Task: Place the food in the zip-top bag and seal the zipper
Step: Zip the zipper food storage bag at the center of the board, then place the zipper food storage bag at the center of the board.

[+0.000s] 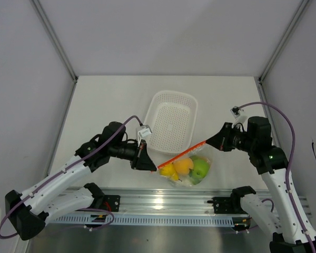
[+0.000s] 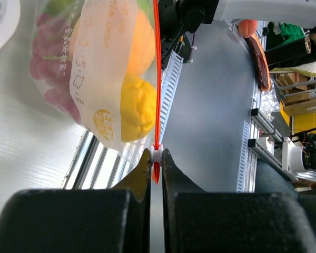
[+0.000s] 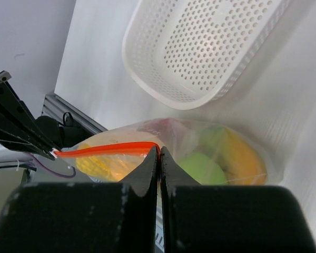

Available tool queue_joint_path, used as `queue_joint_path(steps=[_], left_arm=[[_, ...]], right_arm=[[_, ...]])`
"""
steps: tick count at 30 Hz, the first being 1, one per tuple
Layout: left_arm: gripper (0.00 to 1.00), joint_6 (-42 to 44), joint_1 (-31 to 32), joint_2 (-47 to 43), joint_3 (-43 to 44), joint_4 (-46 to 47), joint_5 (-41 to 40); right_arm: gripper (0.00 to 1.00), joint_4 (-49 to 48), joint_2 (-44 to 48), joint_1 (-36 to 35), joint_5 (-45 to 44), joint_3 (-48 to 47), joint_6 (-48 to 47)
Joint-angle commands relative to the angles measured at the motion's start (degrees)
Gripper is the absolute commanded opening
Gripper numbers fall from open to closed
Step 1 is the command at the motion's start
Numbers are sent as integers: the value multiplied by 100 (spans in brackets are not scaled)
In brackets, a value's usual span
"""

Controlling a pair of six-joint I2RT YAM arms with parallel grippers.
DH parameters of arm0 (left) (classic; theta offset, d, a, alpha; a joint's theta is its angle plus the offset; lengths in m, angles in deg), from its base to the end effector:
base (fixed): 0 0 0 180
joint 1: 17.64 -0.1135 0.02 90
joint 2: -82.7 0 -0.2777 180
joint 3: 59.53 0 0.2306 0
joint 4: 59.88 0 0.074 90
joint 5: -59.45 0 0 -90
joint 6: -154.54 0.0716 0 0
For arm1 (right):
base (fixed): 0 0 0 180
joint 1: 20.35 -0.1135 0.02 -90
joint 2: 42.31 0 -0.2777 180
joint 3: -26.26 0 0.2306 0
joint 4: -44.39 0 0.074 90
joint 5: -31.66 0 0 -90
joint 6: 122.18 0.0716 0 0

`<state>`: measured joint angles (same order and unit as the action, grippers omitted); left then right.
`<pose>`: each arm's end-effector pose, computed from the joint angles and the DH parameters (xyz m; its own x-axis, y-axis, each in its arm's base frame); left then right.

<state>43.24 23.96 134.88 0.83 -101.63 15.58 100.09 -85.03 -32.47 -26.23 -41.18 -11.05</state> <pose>0.1011 -0.1588 0.2973 -0.7156 0.2987 -0.6315 0.6970 0.2446 -0.6741 0.1298 0.0668 0.3290 -0.6942 0.1632 -0.7011 -0.4001 0.7222 0.5643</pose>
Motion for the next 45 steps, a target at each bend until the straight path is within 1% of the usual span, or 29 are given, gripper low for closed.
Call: queue_joint_path(steps=[1,10,11,12,17,18,19,20,21,22,23,28,32,37,41,45], left_arm=[[1,-217,-3,-348,-124,-127,-51],[1,-304,5,-551,-247,-198,-192],[2,-313,-3,-534,-247,-154,-192],[16,-322,-3,-516,-239,-110,-140],[43,-375,6,-455,-142,407,1],[50,-366,6,-420,-64,478,10],[53,-384,6,-376,-19,557,62],[62,-401,6,-271,7,637,89],[74,-401,23,-235,77,742,72],[95,-410,41,-191,104,804,63],[100,-410,49,-147,122,848,45],[99,-401,76,38,227,1059,80],[100,-314,76,-59,201,1007,10],[100,-287,76,-173,105,998,19],[100,-401,76,-200,-19,1208,150],[99,-533,76,-235,-133,1402,195]], right_arm=[[0,165,132,104,-355,-354,-73],[0,297,255,122,-408,-327,-12],[0,315,273,122,-408,-336,-12],[0,367,299,113,-408,-363,-12],[0,526,448,131,-452,-555,67],[0,604,518,131,-522,-600,67],[0,666,545,122,-575,-652,59],[0,719,571,131,-653,-749,67],[0,841,615,140,-846,-793,67],[0,920,685,140,-952,-846,67],[0,965,721,131,-1031,-890,85],[0,1334,774,148,-1602,-1469,120],[0,1711,520,148,-2085,-2040,23],[0,1888,116,140,-2640,-2699,-134],[0,1696,-359,166,-3027,-2929,-188],[0,1203,-982,341,-2861,-2859,-205]])
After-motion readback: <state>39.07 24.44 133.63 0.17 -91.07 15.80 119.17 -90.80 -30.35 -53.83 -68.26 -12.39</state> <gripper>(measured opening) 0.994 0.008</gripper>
